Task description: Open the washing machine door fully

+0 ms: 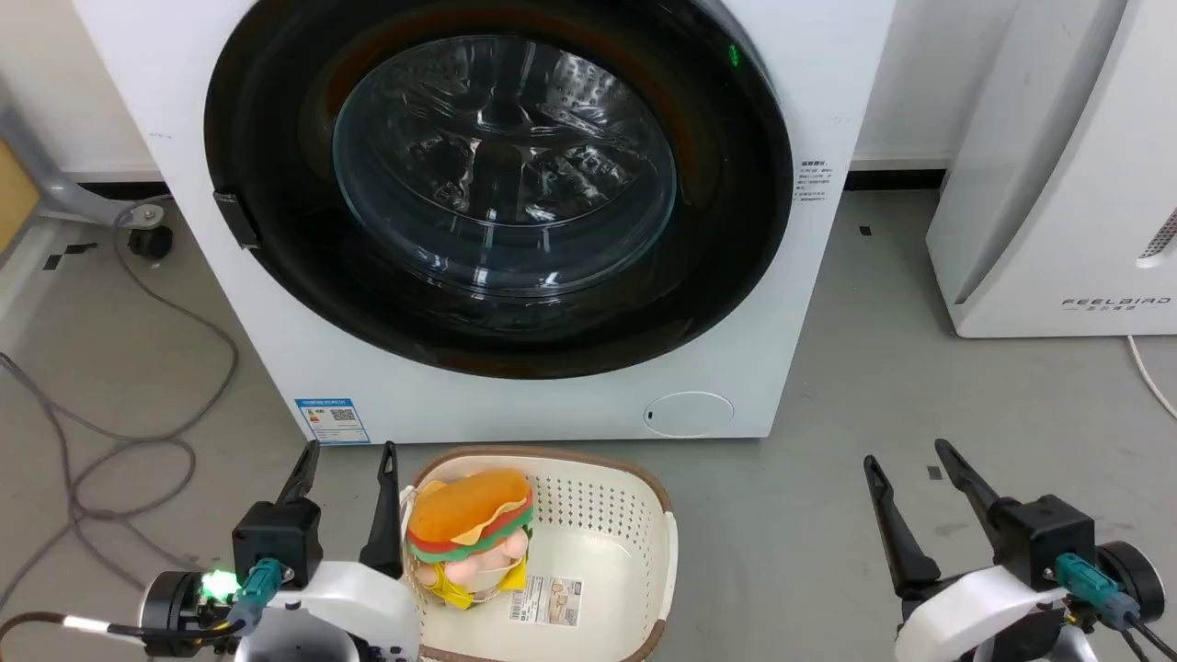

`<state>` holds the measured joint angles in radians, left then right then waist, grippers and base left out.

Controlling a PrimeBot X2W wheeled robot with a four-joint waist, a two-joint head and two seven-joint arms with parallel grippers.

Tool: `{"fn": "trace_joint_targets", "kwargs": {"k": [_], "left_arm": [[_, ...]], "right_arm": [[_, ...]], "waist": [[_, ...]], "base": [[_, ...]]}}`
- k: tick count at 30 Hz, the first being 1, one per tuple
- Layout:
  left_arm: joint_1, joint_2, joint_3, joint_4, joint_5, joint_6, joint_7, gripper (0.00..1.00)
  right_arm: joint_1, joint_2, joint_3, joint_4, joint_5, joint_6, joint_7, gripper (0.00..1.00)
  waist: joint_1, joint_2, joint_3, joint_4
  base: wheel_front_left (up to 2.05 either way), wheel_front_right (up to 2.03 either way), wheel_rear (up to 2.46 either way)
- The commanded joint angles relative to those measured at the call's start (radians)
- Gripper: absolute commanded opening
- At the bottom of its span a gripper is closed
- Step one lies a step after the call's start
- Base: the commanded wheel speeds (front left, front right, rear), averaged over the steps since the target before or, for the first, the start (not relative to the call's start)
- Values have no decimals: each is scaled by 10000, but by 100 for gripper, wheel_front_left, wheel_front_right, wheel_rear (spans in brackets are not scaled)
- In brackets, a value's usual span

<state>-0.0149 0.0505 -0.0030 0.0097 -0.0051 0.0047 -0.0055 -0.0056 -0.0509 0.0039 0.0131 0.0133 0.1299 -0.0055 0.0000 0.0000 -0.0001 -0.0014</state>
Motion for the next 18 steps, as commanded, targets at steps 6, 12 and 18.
{"fn": "trace_joint_targets", "kwargs": {"k": [6,12,18], "left_arm": [[-48,0,-90,94,-165,-89,-197,100],[-76,0,-144,131,-269,-127,-343,100],[-118,-1,-187,137,-384,-178,-489,100]], "right_arm": [[59,1,-30,132,172,1,-194,0],[44,1,-68,279,409,1,-343,0],[-166,1,-114,481,1548,2,-492,0]], "waist": [[0,0,1,-11],[0,0,26,19],[0,0,75,71]], "base": [[0,0,0],[0,0,0],[0,0,0]]}}
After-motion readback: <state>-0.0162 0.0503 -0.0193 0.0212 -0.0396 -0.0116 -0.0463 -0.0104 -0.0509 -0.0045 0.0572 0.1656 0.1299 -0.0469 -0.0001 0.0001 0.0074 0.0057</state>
